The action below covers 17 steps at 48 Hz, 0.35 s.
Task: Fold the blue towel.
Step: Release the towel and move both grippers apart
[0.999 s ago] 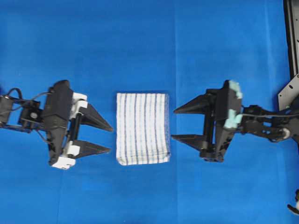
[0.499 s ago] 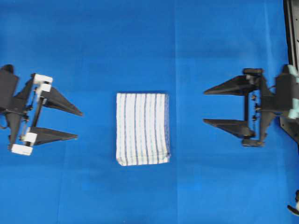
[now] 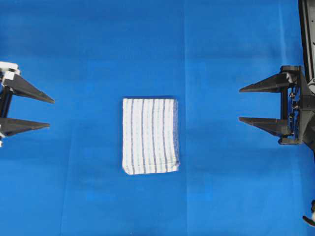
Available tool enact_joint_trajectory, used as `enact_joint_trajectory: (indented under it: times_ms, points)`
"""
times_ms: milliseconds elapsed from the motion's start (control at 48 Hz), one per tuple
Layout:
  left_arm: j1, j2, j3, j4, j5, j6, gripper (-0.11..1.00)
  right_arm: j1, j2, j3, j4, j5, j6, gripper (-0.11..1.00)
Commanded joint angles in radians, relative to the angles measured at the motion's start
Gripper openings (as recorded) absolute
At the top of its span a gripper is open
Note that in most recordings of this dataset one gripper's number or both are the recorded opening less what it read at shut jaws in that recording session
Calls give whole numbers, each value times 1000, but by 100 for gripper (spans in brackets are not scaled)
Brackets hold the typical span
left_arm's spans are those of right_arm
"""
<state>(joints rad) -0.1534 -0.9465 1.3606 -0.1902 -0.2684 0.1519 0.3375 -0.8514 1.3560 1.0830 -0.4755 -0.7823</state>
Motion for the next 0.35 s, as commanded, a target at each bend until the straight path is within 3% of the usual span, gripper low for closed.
enact_joint_trajectory:
  times_ms: [0, 166, 333]
  points:
    - [20, -40, 26, 3, 0, 2, 58, 0, 0, 8, 21, -21, 2, 84]
    - [43, -107, 77, 3, 18, 2, 58, 2, 0, 41, 71, -51, 2, 83]
    - [51, -155, 124, 3, 29, -2, 58, 5, 3, 54, 77, -51, 6, 82]
